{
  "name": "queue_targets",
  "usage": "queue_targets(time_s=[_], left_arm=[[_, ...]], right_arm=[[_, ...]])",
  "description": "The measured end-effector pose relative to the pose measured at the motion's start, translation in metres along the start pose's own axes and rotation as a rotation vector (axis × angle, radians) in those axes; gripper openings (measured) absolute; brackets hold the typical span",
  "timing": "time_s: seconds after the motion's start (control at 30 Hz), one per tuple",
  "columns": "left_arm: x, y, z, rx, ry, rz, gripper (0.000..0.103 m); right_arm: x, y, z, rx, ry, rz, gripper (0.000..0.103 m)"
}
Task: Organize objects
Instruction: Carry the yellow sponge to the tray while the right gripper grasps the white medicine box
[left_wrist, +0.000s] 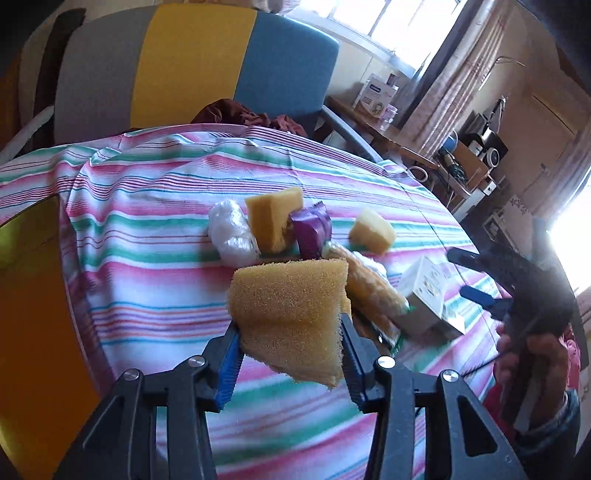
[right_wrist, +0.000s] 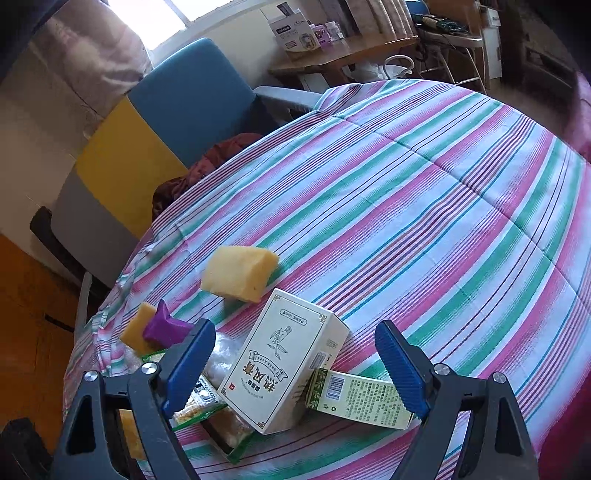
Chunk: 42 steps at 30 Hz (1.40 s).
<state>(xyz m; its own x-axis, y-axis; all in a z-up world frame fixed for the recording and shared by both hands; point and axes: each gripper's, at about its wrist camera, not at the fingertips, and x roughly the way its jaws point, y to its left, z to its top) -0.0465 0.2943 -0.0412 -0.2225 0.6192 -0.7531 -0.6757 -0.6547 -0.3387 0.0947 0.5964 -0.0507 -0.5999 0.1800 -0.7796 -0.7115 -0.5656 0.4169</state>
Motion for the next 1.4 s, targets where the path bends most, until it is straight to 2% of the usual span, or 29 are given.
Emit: queue_targets(time_s=[0.3, 0.5, 0.53, 0.67, 0.9, 1.03, 1.17, 1.27, 1.4], left_arm=[[-0.03, -0.007, -0.028, 0.02, 0.001, -0.021, 0.048], [-0.056, -0.01, -0.034, 0.044, -0.043, -0.029, 0.048], [-0.06, -0.009, -0.034, 0.045, -0.049, -0.028, 0.048], [-0.077, 0.001, -0.039, 0.03, -0.073, -0.014, 0.048], [-0.106, 0.044, -0.054, -0.062, -0.104, 0.069, 0.048], [-0.122, 0.066, -0.063, -0.11, -0.122, 0.116, 0.048], [-0.142, 0.092, -0.073, -0.168, -0.144, 0.167, 0.048], [-0.158, 0.115, -0.083, -0.213, -0.157, 0.228, 0.048], [-0.18, 0.149, -0.095, -0.258, -0.159, 0.357, 0.048]], right_arm=[[0.038, 0.009, -0.007, -0.054, 0.121, -0.047, 0.089], [0.05, 0.02, -0.011, -0.123, 0.126, -0.087, 0.089], [0.052, 0.022, -0.013, -0.138, 0.133, -0.089, 0.087], [0.05, 0.038, -0.02, -0.25, 0.123, -0.082, 0.058], [0.047, 0.05, -0.027, -0.339, 0.113, -0.106, 0.054], [0.052, 0.056, -0.034, -0.409, 0.126, -0.173, 0.051], [0.05, 0.057, -0.035, -0.437, 0.118, -0.192, 0.051], [0.048, 0.057, -0.035, -0.444, 0.117, -0.194, 0.051], [0.046, 0.057, -0.036, -0.448, 0.116, -0.195, 0.051]])
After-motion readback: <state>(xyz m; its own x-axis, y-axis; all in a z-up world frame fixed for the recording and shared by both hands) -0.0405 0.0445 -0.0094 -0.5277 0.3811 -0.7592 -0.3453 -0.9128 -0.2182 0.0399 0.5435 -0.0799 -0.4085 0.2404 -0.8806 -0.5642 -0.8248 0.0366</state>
